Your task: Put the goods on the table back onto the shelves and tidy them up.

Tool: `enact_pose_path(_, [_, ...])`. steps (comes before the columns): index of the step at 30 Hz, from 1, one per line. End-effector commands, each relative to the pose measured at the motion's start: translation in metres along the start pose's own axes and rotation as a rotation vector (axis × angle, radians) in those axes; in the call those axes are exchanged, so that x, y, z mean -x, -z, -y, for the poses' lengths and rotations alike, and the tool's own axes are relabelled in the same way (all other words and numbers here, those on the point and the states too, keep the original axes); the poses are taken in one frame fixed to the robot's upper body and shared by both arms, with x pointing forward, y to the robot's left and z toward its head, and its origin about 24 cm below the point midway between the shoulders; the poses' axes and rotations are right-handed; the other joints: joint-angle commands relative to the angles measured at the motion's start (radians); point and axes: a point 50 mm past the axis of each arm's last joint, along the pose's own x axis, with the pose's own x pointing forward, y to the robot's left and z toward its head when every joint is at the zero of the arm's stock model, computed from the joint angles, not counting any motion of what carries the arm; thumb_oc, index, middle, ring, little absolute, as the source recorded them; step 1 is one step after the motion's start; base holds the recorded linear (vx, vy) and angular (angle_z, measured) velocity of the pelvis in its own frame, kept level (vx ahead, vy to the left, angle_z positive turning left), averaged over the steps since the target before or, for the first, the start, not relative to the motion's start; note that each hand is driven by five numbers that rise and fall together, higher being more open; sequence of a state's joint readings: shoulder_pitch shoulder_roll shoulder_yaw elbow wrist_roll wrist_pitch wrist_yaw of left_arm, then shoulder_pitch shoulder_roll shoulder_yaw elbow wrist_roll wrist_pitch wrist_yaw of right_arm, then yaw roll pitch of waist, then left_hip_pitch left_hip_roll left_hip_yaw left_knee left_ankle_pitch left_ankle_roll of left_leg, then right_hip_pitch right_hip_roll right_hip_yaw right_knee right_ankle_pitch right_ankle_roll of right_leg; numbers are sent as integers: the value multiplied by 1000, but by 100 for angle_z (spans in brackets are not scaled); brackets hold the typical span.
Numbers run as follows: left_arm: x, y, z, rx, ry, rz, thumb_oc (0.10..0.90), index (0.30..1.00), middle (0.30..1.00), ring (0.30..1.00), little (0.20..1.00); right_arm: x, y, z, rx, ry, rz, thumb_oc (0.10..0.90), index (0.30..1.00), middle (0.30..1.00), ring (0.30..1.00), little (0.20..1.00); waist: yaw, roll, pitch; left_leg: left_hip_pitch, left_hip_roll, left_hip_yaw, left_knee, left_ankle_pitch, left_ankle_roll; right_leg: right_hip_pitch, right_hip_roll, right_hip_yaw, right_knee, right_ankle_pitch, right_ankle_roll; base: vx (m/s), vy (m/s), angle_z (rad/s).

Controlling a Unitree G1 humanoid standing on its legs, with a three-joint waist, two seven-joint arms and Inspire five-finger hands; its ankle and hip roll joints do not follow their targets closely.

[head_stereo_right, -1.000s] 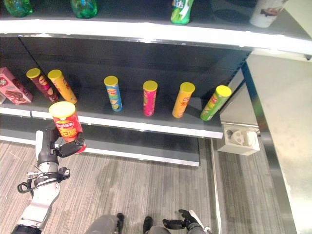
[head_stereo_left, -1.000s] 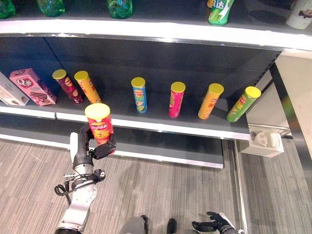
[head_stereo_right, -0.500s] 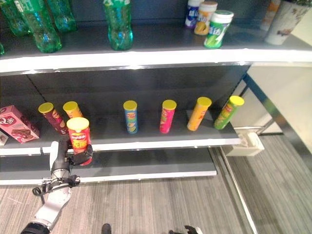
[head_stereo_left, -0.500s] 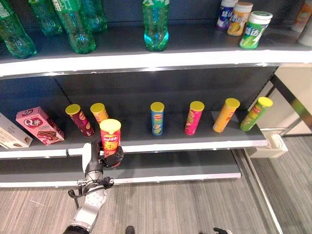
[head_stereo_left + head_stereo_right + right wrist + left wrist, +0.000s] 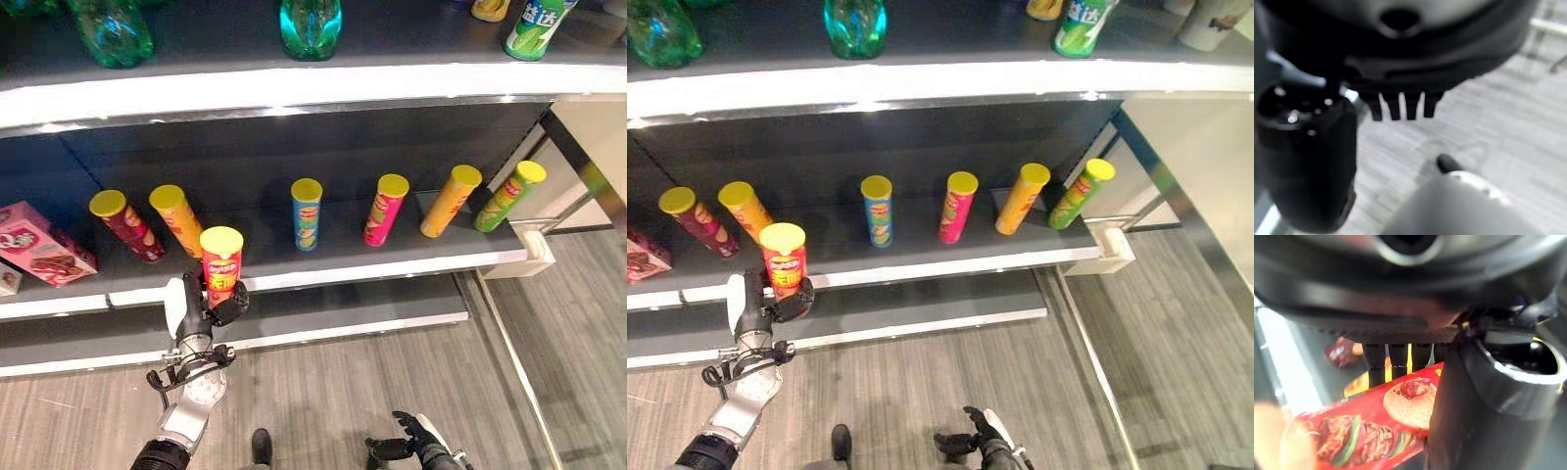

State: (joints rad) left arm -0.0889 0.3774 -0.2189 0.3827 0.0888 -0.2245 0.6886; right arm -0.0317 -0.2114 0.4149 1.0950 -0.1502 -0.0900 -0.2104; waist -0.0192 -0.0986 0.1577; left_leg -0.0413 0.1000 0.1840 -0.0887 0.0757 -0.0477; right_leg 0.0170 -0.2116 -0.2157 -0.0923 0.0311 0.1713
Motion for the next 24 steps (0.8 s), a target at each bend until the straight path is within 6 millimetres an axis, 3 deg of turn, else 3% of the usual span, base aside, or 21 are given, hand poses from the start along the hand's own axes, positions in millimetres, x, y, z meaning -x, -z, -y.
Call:
enact_pose_path(1, [-48, -69, -22, 151, -225, 323, 400, 300, 300, 300, 300, 1, -9, -10, 26, -15, 62, 800, 900, 900, 900, 900, 11, -61, -43, -30, 18, -35, 43, -82, -25, -36, -57, 59, 13, 68, 29, -48, -65, -7])
enact_pose_path(10, [-79, -105, -34, 104, -378, 466, 400, 300, 300, 300, 300, -3, -45, -11, 83, -25, 209, 800, 900, 900, 900, 900, -6, -100, 38, -133, 32, -44, 88, -71, -30, -135, -47, 83, 25, 92, 25, -91, -36, 3])
enact_pose_path(14, [-93, -126, -52, 106, -505, 547, 400, 300, 300, 300, 300, -4, -56, -11, 107, -22, 253, 800, 900, 900, 900, 900, -23, -126, 73, -191, 37, -29, 130, -76, -32, -194, -50, 107, 32, 116, 26, -63, -7, -7])
enact_pose_path(24, [-110, -139, -70, 175, -612, 554, 400, 300, 300, 300, 300, -2, -76, -9, 122, -19, 347, 800, 900, 900, 900, 900, -56, -168, 123, -277, 54, -19, 215, -101, -40, -260, -42, 135, 41, 139, 23, -14, -18, -6])
